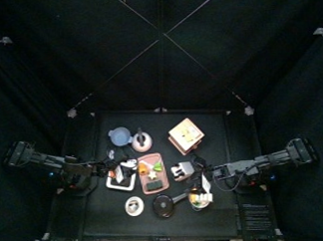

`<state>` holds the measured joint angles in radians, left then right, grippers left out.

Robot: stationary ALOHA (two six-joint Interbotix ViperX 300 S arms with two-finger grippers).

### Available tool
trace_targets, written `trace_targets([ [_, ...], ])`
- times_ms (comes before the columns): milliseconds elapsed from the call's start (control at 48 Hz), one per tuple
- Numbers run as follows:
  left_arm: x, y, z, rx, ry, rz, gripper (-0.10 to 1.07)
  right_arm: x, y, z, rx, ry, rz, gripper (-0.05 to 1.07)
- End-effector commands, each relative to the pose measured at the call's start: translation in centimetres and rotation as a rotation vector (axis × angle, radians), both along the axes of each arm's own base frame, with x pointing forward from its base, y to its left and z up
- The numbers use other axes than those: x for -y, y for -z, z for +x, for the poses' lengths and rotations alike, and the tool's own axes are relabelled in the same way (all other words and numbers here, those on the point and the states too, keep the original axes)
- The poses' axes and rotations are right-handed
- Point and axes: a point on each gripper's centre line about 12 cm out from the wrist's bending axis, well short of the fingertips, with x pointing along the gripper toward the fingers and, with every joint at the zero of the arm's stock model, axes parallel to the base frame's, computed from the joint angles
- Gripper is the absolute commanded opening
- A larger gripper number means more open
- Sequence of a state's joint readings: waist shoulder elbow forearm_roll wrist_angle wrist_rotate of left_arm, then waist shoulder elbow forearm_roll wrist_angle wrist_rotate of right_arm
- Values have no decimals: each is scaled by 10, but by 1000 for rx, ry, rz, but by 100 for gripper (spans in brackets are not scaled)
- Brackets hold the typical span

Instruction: Grab white sushi roll

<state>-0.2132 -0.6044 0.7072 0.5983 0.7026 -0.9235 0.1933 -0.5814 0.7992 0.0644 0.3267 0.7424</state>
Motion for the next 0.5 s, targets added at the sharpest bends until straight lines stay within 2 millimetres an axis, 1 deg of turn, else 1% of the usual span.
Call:
trace_targets([
  [0, 11, -11, 3, -38, 92, -10, 100, 0, -14, 0, 34, 1, 10, 100],
  [83, 18, -11, 5, -22, 216, 86, 100, 0, -7, -3, -7, 3, 21, 100],
  [146, 23, -7, 8, 42, 289, 124, 100, -1, -1, -6, -49, 5, 36, 100],
  [229, 31, -1, 10, 174, 368, 112, 100, -3, 8, -11, -117, 7, 66, 100],
  [312, 36, 4, 11, 297, 427, 88, 100, -5, 16, -16, -176, 6, 89, 100],
  [479, 35, 19, 6, 496, 492, 34, 100, -7, 36, -30, -349, -17, 72, 100],
])
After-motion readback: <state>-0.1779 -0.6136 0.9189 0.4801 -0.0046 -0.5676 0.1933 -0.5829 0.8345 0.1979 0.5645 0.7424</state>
